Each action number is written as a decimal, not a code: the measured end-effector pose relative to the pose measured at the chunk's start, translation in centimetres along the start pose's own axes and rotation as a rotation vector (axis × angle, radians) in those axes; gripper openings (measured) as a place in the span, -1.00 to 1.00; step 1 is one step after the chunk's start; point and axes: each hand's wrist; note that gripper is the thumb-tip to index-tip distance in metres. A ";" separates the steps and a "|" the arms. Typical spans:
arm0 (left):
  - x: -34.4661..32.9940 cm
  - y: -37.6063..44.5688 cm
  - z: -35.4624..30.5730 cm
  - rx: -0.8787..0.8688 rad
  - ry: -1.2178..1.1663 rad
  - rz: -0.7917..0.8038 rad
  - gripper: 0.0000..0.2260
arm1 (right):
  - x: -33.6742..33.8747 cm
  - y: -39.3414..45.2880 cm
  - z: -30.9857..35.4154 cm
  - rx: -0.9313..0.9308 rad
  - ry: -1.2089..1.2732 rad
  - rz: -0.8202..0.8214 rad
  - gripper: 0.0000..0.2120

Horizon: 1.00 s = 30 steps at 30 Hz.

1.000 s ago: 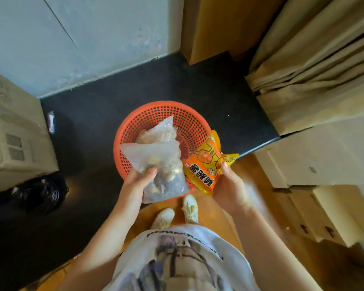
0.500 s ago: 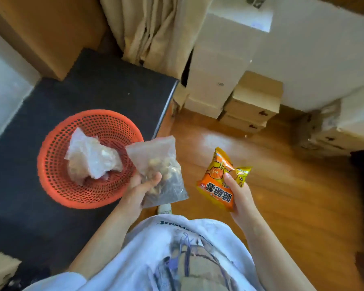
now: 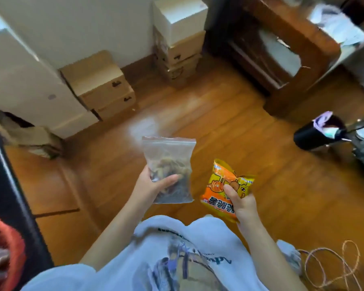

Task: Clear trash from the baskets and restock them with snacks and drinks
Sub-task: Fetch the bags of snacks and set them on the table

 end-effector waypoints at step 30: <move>-58.1 1.8 -1.9 -0.081 0.486 0.734 -0.57 | 41.8 16.6 5.5 -0.062 0.571 -0.913 -0.90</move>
Point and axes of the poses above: each hand's wrist, its own y-axis towards the middle knuckle, its own x-axis out of the back of the hand, z = x × y, and after that the axes turned 13 degrees about -z, right-handed
